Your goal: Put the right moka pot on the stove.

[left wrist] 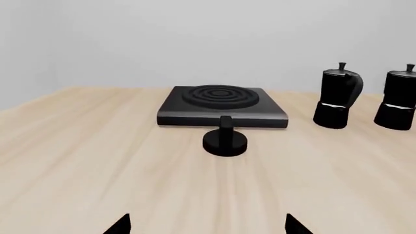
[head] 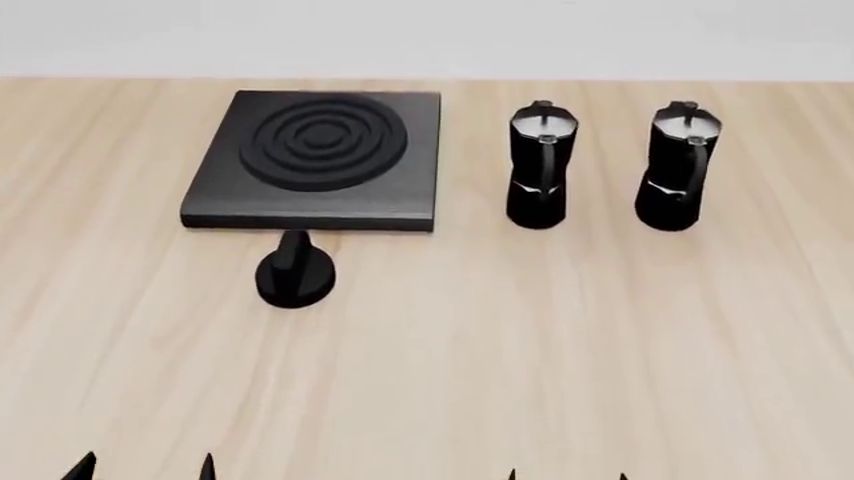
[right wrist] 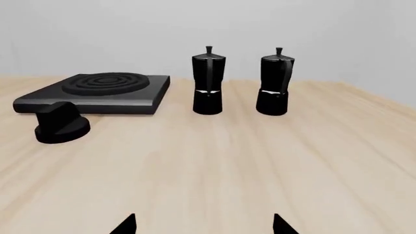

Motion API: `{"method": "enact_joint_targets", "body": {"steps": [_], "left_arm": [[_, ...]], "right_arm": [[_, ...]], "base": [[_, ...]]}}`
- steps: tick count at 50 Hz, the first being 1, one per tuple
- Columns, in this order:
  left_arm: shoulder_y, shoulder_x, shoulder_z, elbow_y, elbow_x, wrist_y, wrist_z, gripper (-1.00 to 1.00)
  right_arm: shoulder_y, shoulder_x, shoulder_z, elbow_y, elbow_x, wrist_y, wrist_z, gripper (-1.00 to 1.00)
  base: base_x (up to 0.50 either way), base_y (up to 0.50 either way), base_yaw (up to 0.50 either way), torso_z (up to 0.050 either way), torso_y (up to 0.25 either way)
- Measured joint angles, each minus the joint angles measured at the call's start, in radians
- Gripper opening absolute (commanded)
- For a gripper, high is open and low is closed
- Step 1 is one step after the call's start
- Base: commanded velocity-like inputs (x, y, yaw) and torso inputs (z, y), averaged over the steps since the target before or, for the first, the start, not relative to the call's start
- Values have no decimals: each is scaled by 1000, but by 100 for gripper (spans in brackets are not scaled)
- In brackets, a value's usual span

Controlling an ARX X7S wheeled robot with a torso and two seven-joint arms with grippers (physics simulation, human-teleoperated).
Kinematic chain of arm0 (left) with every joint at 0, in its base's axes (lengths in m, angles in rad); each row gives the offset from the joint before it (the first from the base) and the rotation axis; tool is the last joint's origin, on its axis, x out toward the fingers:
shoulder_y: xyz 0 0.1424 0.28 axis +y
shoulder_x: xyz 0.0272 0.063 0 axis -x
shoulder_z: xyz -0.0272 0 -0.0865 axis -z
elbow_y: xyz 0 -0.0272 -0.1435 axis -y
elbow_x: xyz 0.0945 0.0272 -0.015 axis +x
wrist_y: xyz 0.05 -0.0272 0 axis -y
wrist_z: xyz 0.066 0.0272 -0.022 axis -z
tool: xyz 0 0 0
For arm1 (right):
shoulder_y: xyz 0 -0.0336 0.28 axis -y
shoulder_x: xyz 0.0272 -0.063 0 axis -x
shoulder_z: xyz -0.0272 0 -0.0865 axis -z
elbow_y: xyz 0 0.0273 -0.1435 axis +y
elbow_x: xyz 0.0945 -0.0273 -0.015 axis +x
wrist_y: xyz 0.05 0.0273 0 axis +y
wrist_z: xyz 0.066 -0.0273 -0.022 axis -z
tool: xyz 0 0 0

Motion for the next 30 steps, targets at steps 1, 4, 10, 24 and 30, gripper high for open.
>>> {"method": "enact_joint_targets", "body": {"steps": [1, 4, 10, 24, 30], "left_arm": [[0, -1, 1, 0, 0, 0, -1, 100], [0, -2, 3, 1, -1, -1, -3, 100], [-1, -5, 8, 1, -3, -1, -8, 100], [-3, -12, 16, -2, -9, 2, -17, 100], [-3, -14, 19, -2, -12, 4, -21, 100]], "right_arm": [[0, 1, 0, 1, 1, -1, 0, 100], [0, 2, -2, 2, 3, -2, 2, 100], [-1, 6, -4, 4, 7, -6, 5, 100], [1, 12, -12, 5, 12, -8, 16, 100], [-1, 15, -15, 2, 15, -8, 20, 100]], "base": [[223, 27, 0, 0, 0], [224, 34, 0, 0, 0], [223, 43, 0, 0, 0], [225, 83, 0, 0, 0], [226, 102, 0, 0, 0]]}}
